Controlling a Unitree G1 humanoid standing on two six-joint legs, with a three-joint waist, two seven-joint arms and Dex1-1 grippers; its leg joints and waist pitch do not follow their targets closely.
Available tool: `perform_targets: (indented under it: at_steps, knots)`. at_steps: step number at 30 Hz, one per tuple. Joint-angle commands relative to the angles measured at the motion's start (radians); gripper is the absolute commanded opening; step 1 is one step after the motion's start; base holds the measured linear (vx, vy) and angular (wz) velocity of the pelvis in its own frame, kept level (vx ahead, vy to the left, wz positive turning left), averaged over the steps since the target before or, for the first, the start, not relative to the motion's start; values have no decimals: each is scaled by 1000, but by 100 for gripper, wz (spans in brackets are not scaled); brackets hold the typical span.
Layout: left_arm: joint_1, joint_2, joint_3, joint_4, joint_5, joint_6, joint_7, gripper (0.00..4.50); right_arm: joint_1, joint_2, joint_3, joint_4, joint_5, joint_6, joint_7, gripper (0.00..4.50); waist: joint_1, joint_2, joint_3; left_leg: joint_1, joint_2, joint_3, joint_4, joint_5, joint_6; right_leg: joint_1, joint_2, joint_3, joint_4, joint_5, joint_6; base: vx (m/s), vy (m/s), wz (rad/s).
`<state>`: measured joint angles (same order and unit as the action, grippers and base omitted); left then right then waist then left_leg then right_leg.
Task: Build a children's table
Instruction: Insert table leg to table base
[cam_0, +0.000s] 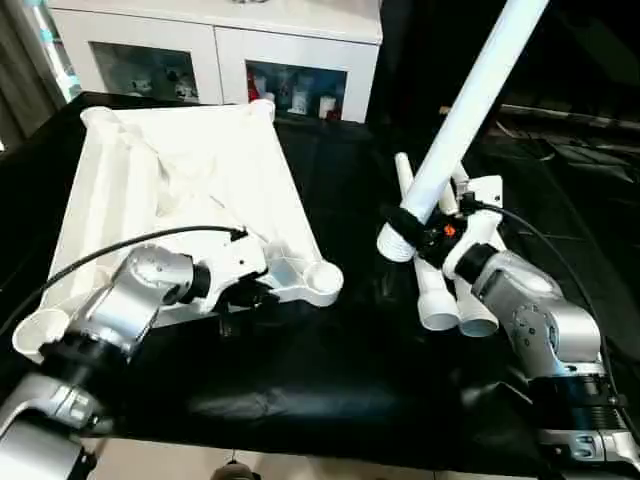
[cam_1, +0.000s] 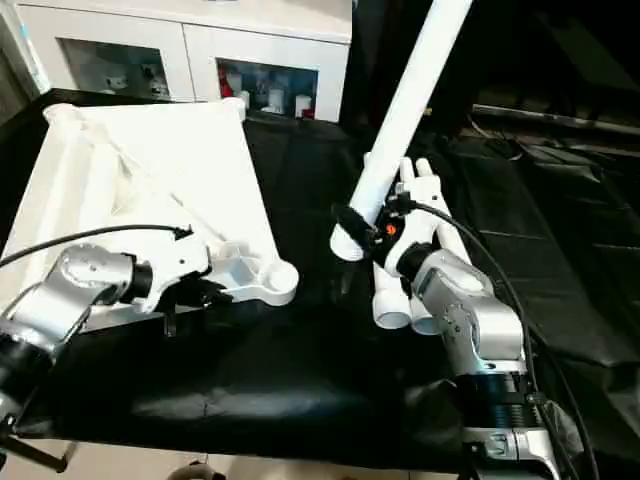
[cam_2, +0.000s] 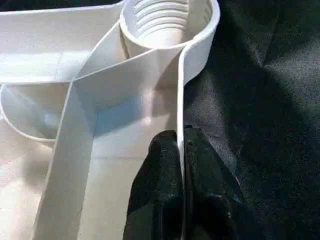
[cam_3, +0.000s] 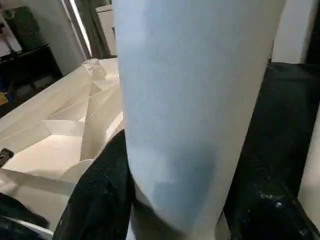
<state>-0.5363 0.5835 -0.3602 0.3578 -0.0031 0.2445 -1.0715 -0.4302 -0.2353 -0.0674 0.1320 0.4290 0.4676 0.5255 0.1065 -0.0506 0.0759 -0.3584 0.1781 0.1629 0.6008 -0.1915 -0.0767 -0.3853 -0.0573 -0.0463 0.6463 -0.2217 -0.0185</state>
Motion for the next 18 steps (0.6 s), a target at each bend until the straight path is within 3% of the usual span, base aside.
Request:
perform_targets:
  at_steps: [1,5,7,8,9,10,17,18]
  knots:
    - [-1,2,25,-55,0,27,32,0,-18,-12,3,-14,1,3,11,193,-1,2,-74,5,47,-7,-72,-65,4,49,-86,51,-66,-25,-210,0,0,0]
    - [-9,-23,24,-118,-1,112,54,0,-31,-18,16,-15,-2,9,28,193,-3,4,-73,5,46,-6,-70,-56,8,49,-86,51,-66,-21,-211,0,0,0]
    - [-16,-37,17,-154,13,177,71,0,-47,-14,12,-5,-1,7,24,193,0,3,-73,0,44,-7,-67,-19,22,49,-85,51,-61,33,-219,0,0,0]
    - [-20,-48,6,-190,28,244,90,0,-62,-6,4,5,1,4,15,193,-1,-5,-77,-2,43,-6,-63,14,36,51,-82,51,-55,87,-228,0,0,0]
    - [-21,-49,4,-196,31,254,93,0,-65,-4,2,7,1,4,13,193,-2,-3,-79,-3,44,-5,-63,24,40,51,-83,50,-51,107,-234,0,0,0]
    - [-18,-54,-8,-224,44,286,105,0,-74,9,-5,13,8,4,5,193,-1,5,-77,-5,42,-6,-61,29,50,48,-82,49,-51,118,-240,0,0,0]
    - [31,-49,-43,-290,72,316,126,0,-43,42,29,-1,3,2,0,193,-3,4,-79,-3,44,-4,-62,12,49,49,-79,48,-54,118,-241,0,0,0]
    - [38,-51,-44,-297,83,329,140,0,-34,50,36,-6,1,1,-2,193,-3,8,-80,-4,45,-5,-62,6,45,50,-80,48,-54,113,-240,0,0,0]
